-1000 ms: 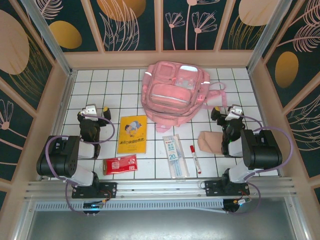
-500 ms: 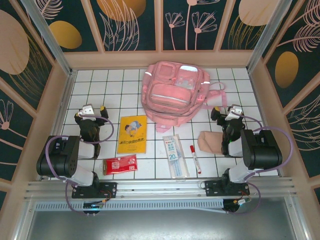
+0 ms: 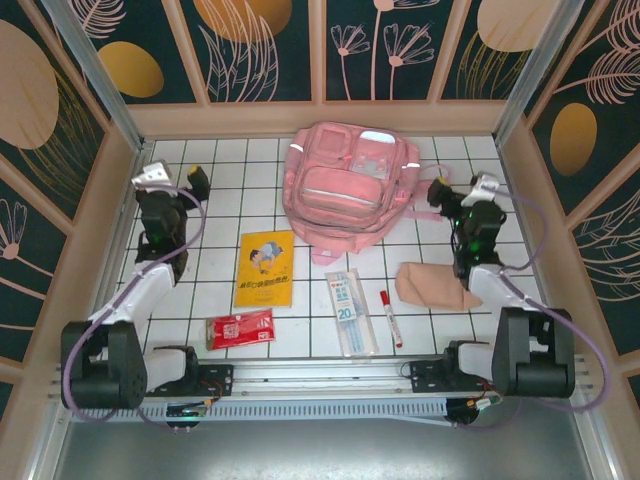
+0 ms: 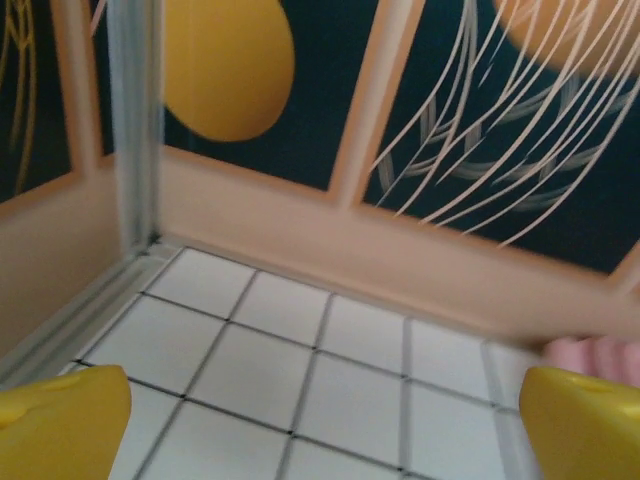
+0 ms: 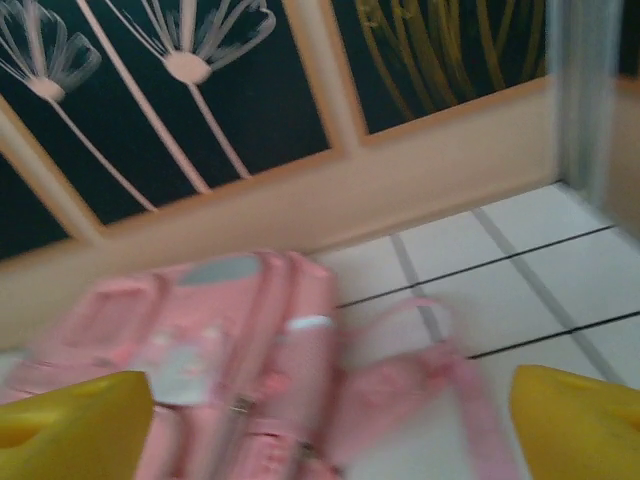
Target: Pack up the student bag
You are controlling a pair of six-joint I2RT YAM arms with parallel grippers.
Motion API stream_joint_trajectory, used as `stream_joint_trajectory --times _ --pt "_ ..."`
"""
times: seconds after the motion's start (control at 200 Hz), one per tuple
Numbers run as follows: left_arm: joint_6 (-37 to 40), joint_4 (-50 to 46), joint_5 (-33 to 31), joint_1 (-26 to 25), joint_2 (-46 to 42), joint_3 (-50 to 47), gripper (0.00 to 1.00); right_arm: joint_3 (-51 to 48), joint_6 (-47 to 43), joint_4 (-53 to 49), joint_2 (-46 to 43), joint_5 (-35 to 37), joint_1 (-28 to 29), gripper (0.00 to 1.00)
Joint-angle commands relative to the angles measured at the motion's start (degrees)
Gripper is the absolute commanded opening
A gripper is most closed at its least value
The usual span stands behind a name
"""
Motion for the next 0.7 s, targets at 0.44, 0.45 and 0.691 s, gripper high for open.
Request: stream_joint_trajectory --times 0.44,0.45,0.691 --pt "-23.4 -25.2 19.9 -29.7 13.2 13.0 0.99 15.5 10.0 -41.6 13.5 -22.9 7.6 0.78" --pt "-23.6 -25.3 19.7 -30.2 14.0 13.4 0.99 15.8 9.8 -41.9 13.9 -23.4 7.4 0.78" --pt "-32.6 -28.2 7.6 -40.0 29.0 24.1 0.95 23.8 4.9 -39.9 22.9 -22.1 -0.1 0.71"
